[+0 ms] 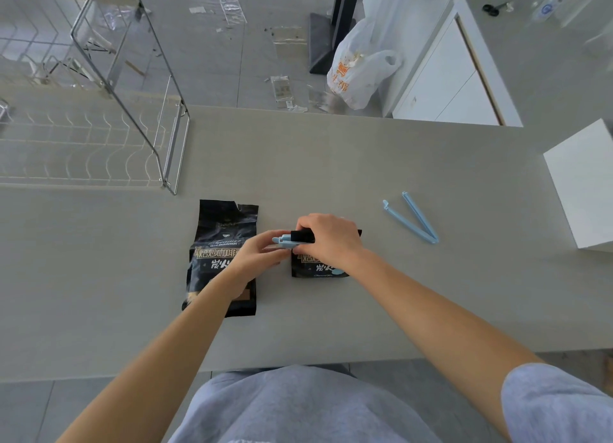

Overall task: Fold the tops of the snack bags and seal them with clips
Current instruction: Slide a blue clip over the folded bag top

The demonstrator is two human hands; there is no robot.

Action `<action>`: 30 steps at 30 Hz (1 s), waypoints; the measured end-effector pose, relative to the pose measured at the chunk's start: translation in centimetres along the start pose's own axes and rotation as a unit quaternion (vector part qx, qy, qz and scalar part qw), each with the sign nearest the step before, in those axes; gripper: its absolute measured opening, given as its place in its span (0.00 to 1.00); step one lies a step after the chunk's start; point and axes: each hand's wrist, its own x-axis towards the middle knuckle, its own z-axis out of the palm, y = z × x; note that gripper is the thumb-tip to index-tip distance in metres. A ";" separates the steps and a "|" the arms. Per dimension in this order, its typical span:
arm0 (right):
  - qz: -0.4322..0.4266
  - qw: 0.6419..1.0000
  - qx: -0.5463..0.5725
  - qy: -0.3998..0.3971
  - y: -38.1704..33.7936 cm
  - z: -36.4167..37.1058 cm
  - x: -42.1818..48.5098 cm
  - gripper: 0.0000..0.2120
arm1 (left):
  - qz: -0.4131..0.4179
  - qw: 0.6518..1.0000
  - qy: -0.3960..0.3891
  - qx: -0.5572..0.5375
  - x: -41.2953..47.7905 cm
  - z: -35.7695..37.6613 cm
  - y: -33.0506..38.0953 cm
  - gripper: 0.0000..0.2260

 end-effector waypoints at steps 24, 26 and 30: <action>-0.120 0.992 -0.019 -0.035 -0.7 1.0 -0.7 0.11 | 0.207 0.865 0.016 0.457 -0.8 -1.7 1.5 0.04; -0.120 0.992 -0.014 -0.026 -0.6 1.1 -0.7 0.10 | 0.198 0.871 0.019 0.450 -0.8 -1.7 1.4 0.04; -0.121 0.992 -0.010 -0.026 -0.3 1.2 -0.5 0.11 | 0.175 0.879 0.020 0.444 -0.7 -1.6 1.4 0.05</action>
